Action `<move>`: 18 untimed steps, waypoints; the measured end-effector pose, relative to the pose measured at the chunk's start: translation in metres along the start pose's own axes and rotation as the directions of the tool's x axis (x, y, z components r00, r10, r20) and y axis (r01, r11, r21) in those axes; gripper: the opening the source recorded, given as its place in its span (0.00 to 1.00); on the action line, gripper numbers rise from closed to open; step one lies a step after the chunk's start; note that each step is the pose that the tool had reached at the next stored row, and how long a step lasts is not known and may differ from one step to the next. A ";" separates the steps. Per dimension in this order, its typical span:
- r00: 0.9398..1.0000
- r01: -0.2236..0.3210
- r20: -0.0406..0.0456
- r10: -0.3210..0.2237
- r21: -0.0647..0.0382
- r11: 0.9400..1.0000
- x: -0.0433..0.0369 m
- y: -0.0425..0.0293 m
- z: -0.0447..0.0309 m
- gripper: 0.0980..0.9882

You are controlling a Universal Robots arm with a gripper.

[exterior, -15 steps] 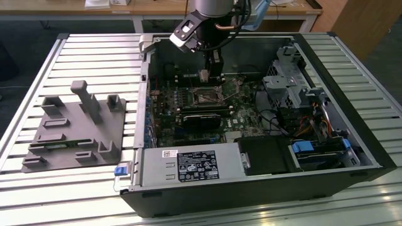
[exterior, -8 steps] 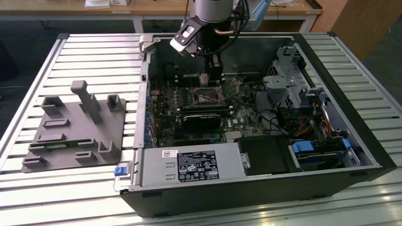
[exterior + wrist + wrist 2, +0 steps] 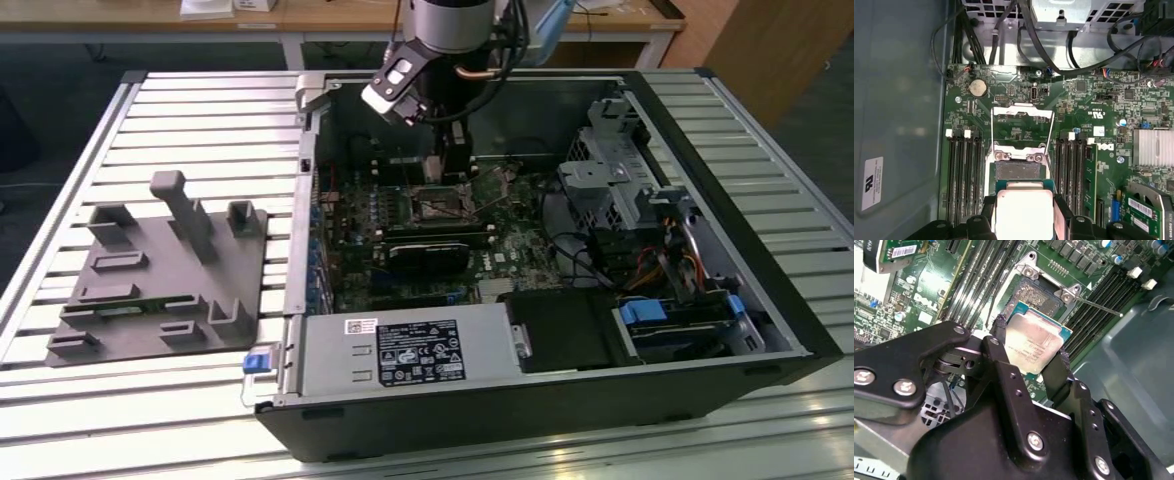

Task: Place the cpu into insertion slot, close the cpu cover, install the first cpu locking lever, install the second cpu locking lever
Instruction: 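Place the cpu into insertion slot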

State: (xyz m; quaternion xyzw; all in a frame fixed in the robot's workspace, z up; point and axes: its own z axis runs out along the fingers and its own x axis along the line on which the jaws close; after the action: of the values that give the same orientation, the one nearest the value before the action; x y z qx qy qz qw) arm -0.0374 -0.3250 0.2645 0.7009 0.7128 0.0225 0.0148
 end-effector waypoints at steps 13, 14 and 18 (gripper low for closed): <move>1.000 0.000 0.000 0.000 0.000 1.000 0.0013 -0.0006 0.0120 0.49; 1.000 0.000 0.000 0.000 0.000 1.000 0.0015 -0.0006 0.0138 0.49; 1.000 0.000 0.000 0.000 0.000 1.000 0.0018 -0.0010 0.0216 0.49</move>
State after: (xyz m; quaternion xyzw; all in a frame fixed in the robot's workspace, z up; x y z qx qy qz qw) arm -0.0373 -0.3230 0.2429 0.7008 0.7128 0.0225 0.0148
